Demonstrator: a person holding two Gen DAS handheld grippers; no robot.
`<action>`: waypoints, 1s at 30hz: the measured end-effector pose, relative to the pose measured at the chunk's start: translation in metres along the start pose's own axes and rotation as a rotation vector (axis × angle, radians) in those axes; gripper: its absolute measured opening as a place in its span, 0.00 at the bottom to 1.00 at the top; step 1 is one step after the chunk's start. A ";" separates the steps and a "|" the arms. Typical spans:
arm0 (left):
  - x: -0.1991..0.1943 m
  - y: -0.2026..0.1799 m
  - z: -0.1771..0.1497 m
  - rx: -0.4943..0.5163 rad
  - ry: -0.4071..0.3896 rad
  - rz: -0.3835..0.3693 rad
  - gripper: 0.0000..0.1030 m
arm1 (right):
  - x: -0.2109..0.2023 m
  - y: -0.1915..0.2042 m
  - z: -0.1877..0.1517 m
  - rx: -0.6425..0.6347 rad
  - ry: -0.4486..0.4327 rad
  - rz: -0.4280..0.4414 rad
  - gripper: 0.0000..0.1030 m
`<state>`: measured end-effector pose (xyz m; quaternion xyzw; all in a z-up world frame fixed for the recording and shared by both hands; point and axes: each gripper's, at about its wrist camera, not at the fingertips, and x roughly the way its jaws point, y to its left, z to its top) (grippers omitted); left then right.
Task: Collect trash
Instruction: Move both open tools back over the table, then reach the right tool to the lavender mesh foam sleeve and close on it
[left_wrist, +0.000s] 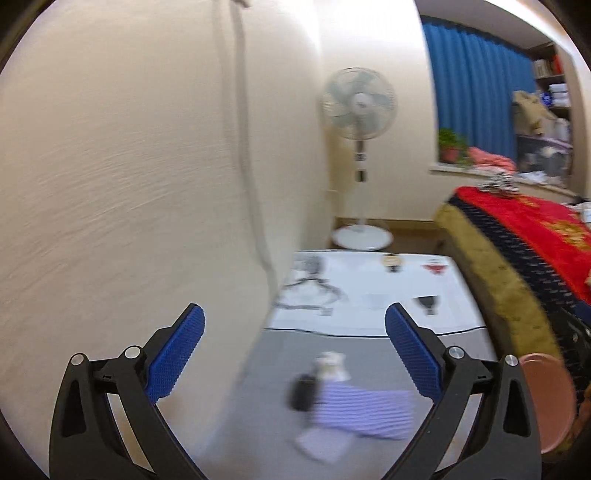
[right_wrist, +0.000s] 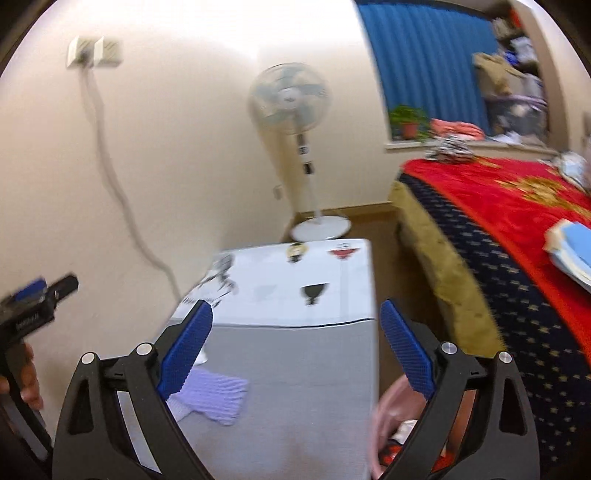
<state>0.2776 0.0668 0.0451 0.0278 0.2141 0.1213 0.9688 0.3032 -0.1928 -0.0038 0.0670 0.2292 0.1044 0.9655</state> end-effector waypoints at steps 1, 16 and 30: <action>0.004 0.007 -0.001 -0.005 0.011 0.011 0.92 | 0.008 0.013 -0.005 -0.030 0.013 0.013 0.88; 0.026 0.033 0.004 -0.033 0.039 0.027 0.92 | 0.108 0.127 -0.087 -0.308 0.220 0.204 0.77; 0.043 0.049 0.000 -0.089 0.095 0.014 0.92 | 0.164 0.170 -0.123 -0.349 0.304 0.261 0.61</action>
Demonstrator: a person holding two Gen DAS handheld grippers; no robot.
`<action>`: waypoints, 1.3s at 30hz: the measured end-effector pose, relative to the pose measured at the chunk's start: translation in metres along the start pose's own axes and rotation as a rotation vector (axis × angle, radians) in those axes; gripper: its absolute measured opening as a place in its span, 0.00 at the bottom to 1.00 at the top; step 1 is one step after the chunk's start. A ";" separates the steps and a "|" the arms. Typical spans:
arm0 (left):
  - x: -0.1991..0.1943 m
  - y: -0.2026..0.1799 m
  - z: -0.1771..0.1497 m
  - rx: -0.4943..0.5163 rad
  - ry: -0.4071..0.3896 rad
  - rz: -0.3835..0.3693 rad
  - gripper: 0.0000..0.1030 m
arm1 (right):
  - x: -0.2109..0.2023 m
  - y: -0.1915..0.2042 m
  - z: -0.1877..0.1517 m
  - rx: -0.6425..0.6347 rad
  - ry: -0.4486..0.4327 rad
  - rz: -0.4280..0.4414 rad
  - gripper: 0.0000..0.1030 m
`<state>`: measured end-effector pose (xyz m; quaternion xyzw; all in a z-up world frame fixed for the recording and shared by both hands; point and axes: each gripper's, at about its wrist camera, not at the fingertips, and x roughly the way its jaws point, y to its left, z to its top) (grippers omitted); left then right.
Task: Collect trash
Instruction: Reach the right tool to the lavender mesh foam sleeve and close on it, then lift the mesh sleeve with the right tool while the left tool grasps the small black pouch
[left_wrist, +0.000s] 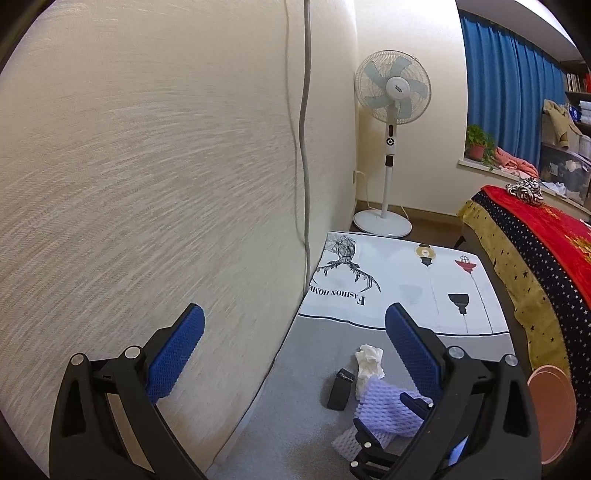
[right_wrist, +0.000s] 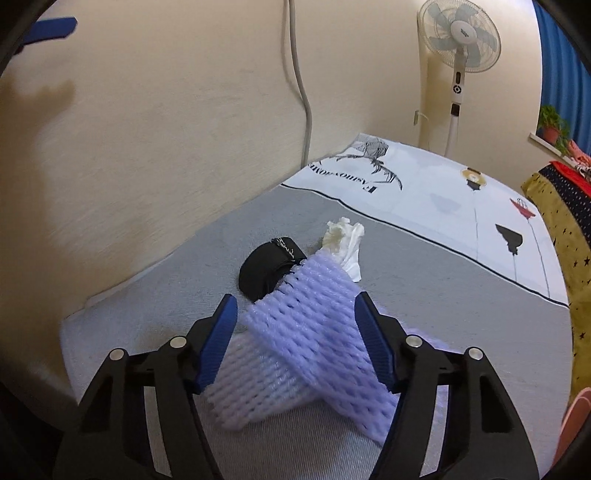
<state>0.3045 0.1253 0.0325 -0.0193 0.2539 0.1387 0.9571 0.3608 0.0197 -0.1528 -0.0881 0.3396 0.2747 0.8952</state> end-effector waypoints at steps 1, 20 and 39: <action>-0.001 0.000 0.000 0.003 0.000 0.001 0.92 | 0.004 0.000 -0.001 0.000 0.005 -0.003 0.61; 0.002 0.008 -0.001 -0.020 0.018 0.005 0.92 | 0.014 -0.002 -0.001 0.014 0.044 0.005 0.20; 0.007 -0.012 -0.004 0.062 -0.115 -0.131 0.92 | -0.136 -0.109 0.054 0.223 -0.224 -0.159 0.11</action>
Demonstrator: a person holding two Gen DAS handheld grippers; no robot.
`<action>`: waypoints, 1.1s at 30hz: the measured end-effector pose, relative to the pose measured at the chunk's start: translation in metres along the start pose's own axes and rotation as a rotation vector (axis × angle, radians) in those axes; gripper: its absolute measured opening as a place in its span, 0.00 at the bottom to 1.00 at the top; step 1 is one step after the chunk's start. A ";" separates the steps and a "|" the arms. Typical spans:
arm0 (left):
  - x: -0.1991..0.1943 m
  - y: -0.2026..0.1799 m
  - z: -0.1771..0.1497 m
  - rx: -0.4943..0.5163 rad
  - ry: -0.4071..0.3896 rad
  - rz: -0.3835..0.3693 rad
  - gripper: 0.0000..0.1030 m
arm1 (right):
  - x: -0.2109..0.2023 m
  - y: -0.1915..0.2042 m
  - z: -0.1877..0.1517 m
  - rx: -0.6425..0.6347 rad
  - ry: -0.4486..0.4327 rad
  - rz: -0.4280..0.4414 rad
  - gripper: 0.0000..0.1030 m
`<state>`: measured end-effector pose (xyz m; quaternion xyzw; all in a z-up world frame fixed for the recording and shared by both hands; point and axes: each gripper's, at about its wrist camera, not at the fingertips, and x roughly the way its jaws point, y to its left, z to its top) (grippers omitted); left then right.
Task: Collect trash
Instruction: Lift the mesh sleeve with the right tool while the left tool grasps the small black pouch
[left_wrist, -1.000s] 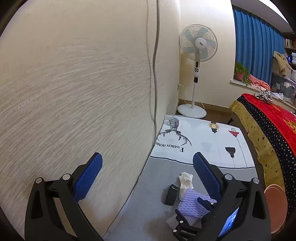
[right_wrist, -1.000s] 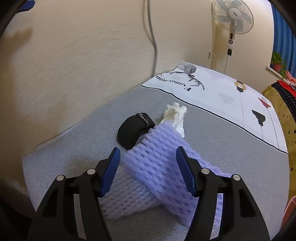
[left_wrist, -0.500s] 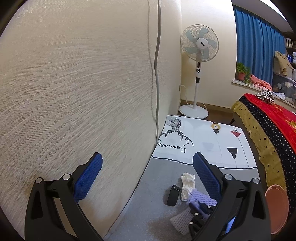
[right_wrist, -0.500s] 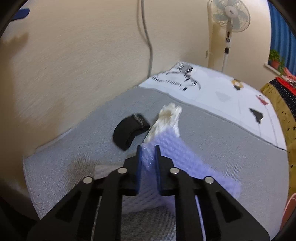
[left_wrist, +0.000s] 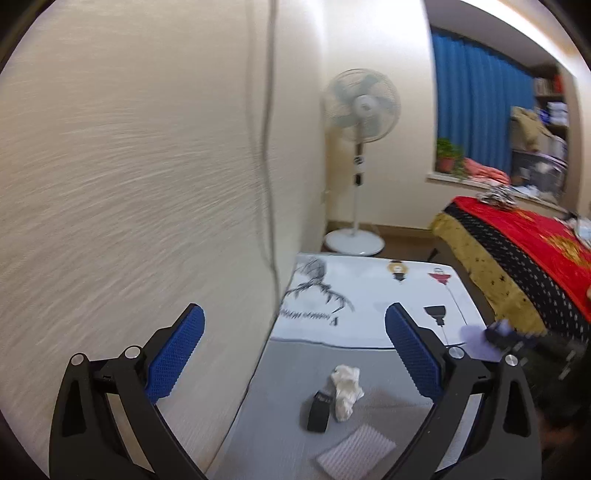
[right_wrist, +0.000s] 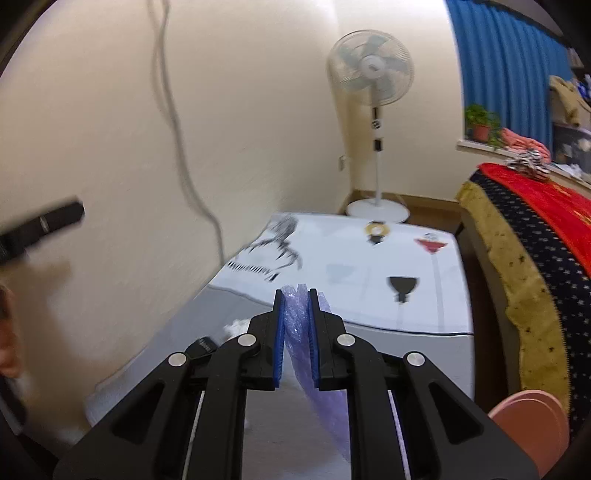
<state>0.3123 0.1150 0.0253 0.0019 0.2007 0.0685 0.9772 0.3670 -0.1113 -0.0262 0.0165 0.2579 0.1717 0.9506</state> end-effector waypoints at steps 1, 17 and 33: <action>0.007 -0.003 -0.006 0.017 -0.007 -0.004 0.92 | -0.002 -0.005 0.000 0.003 0.002 -0.006 0.12; 0.125 -0.016 -0.135 0.008 0.234 -0.093 0.46 | -0.011 -0.044 -0.014 0.015 0.057 -0.015 0.12; 0.141 -0.005 -0.136 -0.054 0.338 -0.200 0.03 | -0.004 -0.043 -0.018 0.018 0.075 -0.021 0.12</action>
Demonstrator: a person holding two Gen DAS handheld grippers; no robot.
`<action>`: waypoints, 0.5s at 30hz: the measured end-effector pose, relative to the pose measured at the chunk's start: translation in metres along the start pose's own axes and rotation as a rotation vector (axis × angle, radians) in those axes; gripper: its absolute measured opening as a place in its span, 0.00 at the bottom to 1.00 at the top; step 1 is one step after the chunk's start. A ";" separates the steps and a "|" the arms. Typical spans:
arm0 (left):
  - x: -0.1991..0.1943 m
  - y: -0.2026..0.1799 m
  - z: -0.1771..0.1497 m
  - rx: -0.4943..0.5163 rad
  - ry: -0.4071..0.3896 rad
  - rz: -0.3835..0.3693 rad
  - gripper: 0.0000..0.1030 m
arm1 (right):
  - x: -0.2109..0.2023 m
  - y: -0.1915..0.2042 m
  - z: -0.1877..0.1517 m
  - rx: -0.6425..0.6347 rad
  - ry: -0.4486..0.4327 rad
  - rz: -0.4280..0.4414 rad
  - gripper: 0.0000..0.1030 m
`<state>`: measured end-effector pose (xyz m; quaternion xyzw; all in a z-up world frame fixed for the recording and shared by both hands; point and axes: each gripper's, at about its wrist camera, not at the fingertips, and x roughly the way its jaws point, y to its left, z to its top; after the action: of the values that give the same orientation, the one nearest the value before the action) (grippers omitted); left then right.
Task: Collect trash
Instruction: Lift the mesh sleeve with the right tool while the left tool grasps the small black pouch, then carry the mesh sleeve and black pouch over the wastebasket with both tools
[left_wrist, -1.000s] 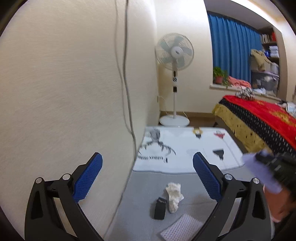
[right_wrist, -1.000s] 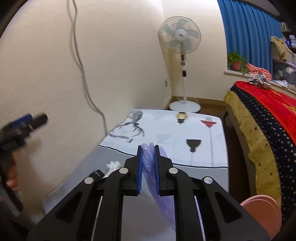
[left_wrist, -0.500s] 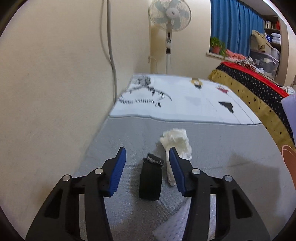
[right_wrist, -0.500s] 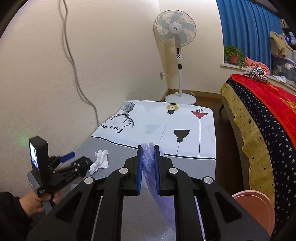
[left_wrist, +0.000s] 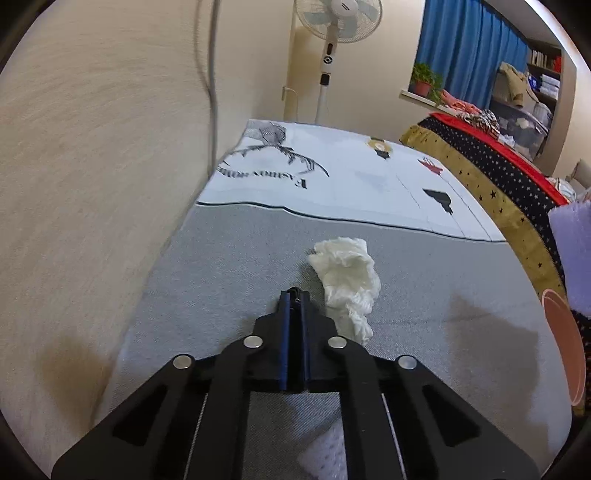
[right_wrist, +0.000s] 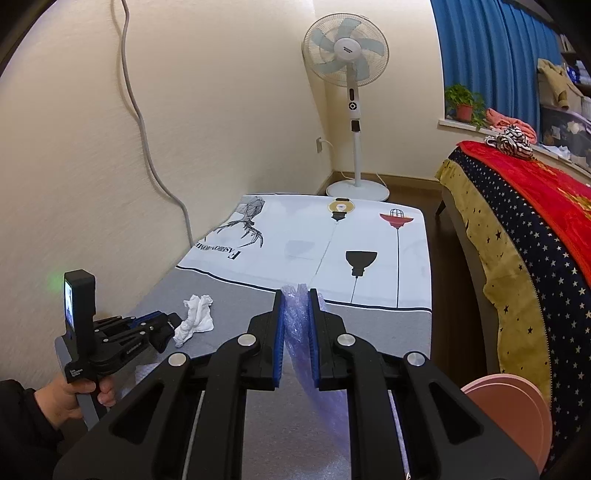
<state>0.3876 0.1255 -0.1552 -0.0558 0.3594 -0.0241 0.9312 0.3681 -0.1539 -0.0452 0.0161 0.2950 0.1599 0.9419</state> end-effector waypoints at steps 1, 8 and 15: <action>-0.006 0.000 0.004 -0.001 -0.011 0.006 0.02 | -0.001 0.000 0.001 0.001 -0.002 0.002 0.12; -0.086 -0.015 0.048 0.030 -0.155 -0.018 0.02 | -0.023 0.005 0.013 0.007 -0.045 0.023 0.12; -0.167 -0.055 0.085 0.077 -0.265 -0.090 0.02 | -0.080 0.004 0.030 0.032 -0.102 0.037 0.12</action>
<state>0.3206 0.0925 0.0248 -0.0387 0.2294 -0.0721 0.9699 0.3215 -0.1727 0.0245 0.0450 0.2487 0.1713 0.9522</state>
